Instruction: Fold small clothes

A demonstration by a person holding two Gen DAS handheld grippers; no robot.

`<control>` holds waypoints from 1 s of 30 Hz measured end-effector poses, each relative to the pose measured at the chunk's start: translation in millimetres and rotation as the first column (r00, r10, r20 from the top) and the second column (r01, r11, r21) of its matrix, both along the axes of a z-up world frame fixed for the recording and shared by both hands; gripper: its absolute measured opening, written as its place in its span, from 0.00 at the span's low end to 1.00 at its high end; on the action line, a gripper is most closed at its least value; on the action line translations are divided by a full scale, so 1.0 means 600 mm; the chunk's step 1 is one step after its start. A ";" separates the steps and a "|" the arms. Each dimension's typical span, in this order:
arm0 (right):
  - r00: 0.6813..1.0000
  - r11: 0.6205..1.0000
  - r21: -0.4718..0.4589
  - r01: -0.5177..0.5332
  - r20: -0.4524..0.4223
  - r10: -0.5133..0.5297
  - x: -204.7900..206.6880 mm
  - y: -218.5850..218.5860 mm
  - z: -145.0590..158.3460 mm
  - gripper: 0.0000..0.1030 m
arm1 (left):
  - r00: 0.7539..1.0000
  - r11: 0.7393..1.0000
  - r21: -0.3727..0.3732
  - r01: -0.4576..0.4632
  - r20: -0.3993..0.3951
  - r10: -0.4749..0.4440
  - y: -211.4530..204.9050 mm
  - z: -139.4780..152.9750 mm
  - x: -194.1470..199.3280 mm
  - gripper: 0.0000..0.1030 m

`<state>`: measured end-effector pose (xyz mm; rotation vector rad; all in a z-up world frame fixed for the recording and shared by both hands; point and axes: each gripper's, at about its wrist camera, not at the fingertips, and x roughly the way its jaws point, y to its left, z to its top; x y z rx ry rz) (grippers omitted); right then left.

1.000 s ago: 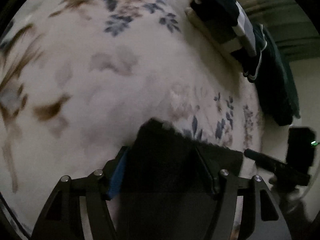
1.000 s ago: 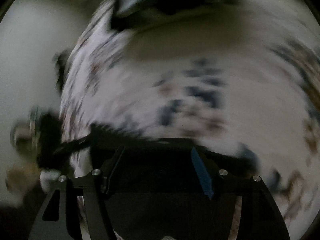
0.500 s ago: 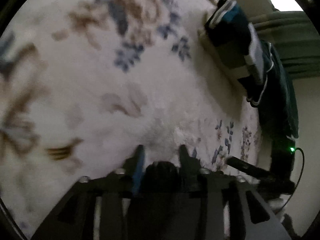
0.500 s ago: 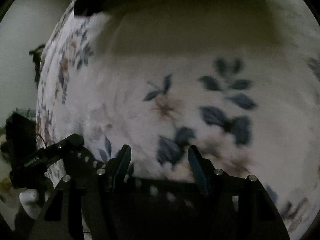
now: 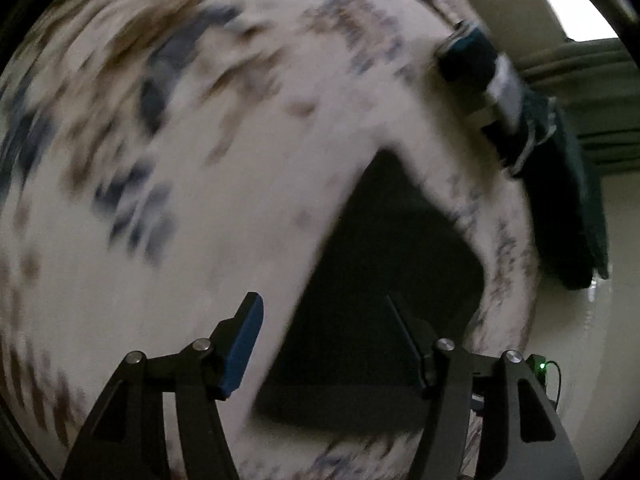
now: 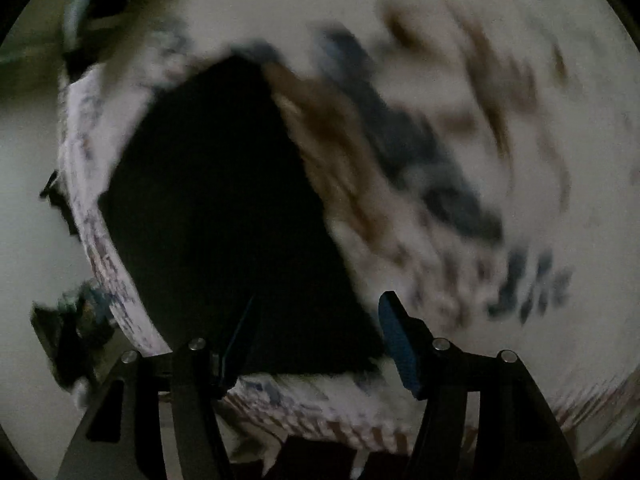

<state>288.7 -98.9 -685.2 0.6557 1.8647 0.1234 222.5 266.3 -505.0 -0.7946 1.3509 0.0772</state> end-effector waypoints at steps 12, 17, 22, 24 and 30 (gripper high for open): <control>0.971 0.993 -0.070 0.097 0.227 -0.079 -0.085 0.001 0.077 0.06 | 0.992 0.999 0.029 0.047 -0.119 -0.043 -0.073 -0.021 -0.067 0.58; 0.987 0.992 -0.114 0.051 0.156 -0.033 -0.107 -0.022 0.051 0.05 | 0.992 0.999 0.002 0.043 -0.116 -0.043 -0.080 -0.035 -0.061 0.58; 0.996 0.990 -0.113 0.085 0.015 -0.083 -0.111 -0.071 0.000 0.06 | 0.995 1.000 -0.006 0.022 -0.096 -0.023 -0.067 -0.029 -0.056 0.58; 0.991 0.990 -0.077 0.116 0.078 -0.110 -0.086 -0.090 0.017 0.07 | 0.997 1.000 -0.003 0.018 -0.072 -0.018 -0.059 -0.020 -0.052 0.58; 0.949 0.994 0.085 0.075 0.300 -0.097 0.057 -0.077 0.042 0.56 | 1.000 1.000 0.019 0.007 -0.026 -0.006 -0.037 -0.013 -0.012 0.58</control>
